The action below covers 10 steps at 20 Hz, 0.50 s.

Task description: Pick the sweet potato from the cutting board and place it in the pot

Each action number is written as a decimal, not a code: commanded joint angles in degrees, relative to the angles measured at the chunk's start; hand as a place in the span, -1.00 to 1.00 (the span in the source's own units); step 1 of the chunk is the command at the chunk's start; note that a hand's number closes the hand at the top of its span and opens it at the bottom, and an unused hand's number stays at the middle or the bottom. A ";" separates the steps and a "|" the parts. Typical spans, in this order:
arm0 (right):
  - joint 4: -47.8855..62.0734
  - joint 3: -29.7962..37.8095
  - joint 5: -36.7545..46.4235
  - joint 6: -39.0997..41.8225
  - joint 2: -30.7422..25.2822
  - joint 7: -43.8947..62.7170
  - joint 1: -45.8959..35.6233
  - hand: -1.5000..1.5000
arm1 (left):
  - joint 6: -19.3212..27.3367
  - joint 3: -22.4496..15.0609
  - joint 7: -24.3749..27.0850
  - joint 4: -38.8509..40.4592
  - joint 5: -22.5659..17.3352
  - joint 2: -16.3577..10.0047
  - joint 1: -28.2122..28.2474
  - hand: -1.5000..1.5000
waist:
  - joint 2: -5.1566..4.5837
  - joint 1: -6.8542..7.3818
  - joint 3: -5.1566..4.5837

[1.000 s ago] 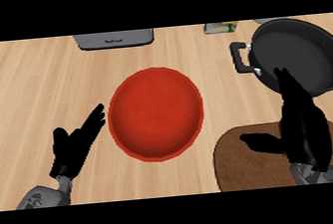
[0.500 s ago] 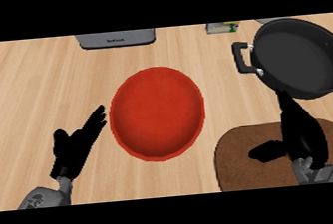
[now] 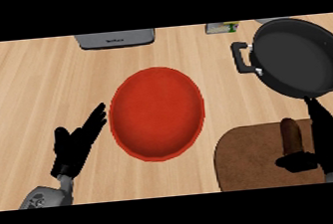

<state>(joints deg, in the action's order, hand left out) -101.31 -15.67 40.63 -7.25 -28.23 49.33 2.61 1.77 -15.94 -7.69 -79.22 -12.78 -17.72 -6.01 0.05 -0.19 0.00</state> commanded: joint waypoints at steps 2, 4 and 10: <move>-2.08 4.69 -3.03 0.46 1.01 -6.08 3.94 -1.00 | -1.91 1.07 -0.26 -0.10 1.41 2.04 0.85 0.00 | 0.00 -0.01 0.00; -5.27 3.92 -5.37 1.22 2.40 -6.10 5.24 -1.00 | 0.20 1.23 -1.93 -0.68 2.33 2.76 -0.28 0.00 | 0.03 -0.10 0.00; -0.34 7.67 -12.66 -4.49 6.01 -20.70 9.07 -1.00 | -2.48 2.97 -0.80 -1.34 2.18 0.95 0.83 0.00 | 0.05 0.16 0.06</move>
<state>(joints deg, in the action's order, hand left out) -103.95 -9.74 31.74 -9.23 -24.78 35.51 9.95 -0.83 -13.10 -6.10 -76.60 -10.95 -16.39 -6.13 0.05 -0.34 0.00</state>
